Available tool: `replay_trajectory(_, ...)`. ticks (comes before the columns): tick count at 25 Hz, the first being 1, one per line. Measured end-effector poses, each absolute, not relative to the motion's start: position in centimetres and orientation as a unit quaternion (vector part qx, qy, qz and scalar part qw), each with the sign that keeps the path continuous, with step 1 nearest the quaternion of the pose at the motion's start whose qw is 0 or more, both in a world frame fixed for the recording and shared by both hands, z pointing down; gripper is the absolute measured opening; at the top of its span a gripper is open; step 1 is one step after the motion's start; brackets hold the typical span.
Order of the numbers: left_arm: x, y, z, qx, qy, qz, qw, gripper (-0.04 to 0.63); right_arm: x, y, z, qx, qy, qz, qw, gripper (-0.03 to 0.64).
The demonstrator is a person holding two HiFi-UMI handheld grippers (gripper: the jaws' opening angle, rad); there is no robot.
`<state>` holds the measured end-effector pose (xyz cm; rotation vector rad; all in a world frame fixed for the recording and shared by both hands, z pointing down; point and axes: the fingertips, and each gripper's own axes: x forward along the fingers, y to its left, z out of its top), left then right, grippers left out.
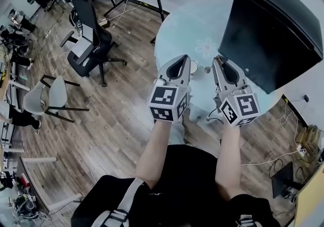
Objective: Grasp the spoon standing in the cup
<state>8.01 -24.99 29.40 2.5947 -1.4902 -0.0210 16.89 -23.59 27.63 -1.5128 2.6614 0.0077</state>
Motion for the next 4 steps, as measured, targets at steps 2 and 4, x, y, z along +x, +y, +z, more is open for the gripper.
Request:
replay_trajectory(2,8.35,-24.48,29.04,0.866,-0.496,-0.007,0.071,0.009,17.14,-23.13,27.28,-0.493,0.869,0.005,0.042,0.049)
replay_trajectory(4,8.6,-23.96,28.68,0.866,-0.496,-0.008,0.068,0.009,17.35,-22.62,26.88,-0.492,0.869,0.008,0.044,0.049)
